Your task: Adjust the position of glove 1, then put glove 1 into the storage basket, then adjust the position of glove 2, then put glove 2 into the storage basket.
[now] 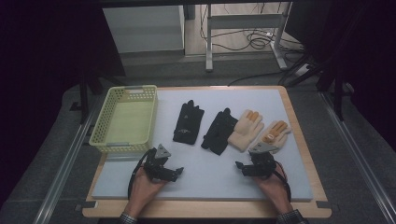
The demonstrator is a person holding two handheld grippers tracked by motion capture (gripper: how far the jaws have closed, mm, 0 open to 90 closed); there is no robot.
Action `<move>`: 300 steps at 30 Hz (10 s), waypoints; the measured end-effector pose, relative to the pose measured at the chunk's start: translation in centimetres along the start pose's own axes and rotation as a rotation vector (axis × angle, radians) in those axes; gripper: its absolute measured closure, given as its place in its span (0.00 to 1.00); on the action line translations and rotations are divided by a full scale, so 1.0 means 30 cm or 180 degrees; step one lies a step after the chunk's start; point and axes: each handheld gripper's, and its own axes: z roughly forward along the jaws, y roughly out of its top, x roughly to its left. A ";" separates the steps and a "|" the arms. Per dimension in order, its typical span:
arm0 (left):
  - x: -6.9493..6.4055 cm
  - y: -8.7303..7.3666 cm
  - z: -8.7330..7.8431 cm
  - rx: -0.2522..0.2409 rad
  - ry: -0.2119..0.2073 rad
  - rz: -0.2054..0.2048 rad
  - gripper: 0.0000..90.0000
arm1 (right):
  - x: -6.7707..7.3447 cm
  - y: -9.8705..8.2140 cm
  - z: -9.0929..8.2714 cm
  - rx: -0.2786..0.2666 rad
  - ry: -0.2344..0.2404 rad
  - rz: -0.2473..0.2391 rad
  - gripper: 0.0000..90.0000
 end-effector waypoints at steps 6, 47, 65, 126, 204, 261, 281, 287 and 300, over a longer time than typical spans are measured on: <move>0.000 -0.001 0.000 -0.0006 0.0000 -0.0002 0.07 | 0.000 0.000 0.000 0.0005 -0.0014 -0.0007 0.27; 0.000 -0.002 0.000 -0.0016 -0.0001 -0.0006 0.07 | 0.015 0.072 0.033 -0.0025 0.0141 0.0106 0.27; 0.000 -0.002 0.000 -0.0019 0.0000 -0.0009 0.07 | 0.007 0.207 0.095 0.0018 0.0160 0.0037 0.27; 0.000 -0.002 0.000 -0.0023 0.0002 -0.0008 0.07 | 0.152 0.402 0.129 0.0125 0.0515 -0.0598 0.90; 0.000 -0.002 0.000 -0.0013 -0.0006 -0.0012 0.07 | 0.138 0.634 0.533 0.0124 0.0431 -0.0202 0.92; 0.000 -0.002 0.000 -0.0019 -0.0001 -0.0008 0.07 | 0.299 0.191 0.063 -0.0074 0.0394 -0.0100 0.82; 0.000 -0.002 0.000 -0.0018 -0.0002 -0.0008 0.07 | 0.163 0.056 -0.043 -0.0116 0.0529 0.0051 0.88; 0.005 -0.002 -0.001 -0.0021 -0.0045 -0.0031 0.06 | 0.183 0.008 -0.026 -0.0067 0.0551 0.0002 0.95; 0.042 -0.033 -0.039 0.0036 0.0090 -0.0028 0.05 | 0.231 0.003 -0.002 -0.0081 0.0668 -0.0117 0.98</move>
